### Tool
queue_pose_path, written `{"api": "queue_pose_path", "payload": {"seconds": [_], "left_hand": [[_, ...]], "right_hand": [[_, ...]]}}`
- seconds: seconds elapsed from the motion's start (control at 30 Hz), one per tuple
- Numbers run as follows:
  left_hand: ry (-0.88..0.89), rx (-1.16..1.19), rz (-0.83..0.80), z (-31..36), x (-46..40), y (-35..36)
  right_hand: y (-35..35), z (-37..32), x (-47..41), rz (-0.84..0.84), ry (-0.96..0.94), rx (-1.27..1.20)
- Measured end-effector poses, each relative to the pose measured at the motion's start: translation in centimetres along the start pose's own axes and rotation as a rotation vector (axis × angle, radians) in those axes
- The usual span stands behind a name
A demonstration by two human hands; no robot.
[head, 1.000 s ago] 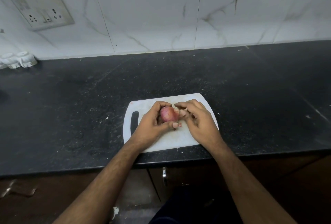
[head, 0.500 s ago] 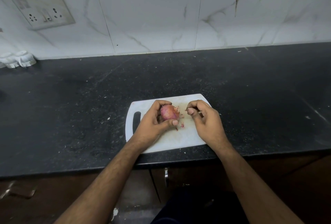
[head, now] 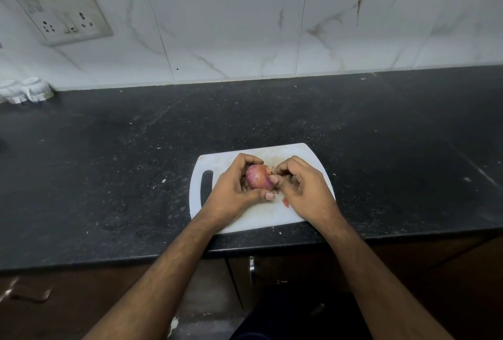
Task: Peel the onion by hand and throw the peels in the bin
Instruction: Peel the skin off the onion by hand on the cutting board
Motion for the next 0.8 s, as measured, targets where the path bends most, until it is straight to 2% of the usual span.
{"api": "queue_pose_path", "payload": {"seconds": [0.23, 0.4, 0.47, 0.6, 0.8], "left_hand": [[-0.019, 0.020, 0.011, 0.1, 0.1, -0.1], [-0.050, 0.034, 0.033, 0.2, 0.2, -0.4], [-0.055, 0.043, 0.030, 0.2, 0.2, -0.4], [-0.056, 0.067, 0.042, 0.3, 0.1, -0.4], [-0.059, 0.061, 0.024, 0.2, 0.1, -0.1]], "right_hand": [[0.0, 0.2, 0.1, -0.026, -0.027, 0.056], [-1.9, 0.1, -0.3, 0.208, 0.027, 0.021], [-1.5, 0.3, -0.4, 0.179, 0.022, 0.041], [0.3, 0.3, 0.0, 0.013, -0.062, 0.092], [-1.1, -0.7, 0.2, 0.107, -0.030, 0.040]]}}
Point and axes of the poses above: each hand's wrist, its own x-axis away from the middle knuckle, its own y-axis out of the palm, z = x × y, the point moved 4 cm from there along -x, towards the middle knuckle, and after that the axes turned 12 degrees about z, right-handed, at the moved point
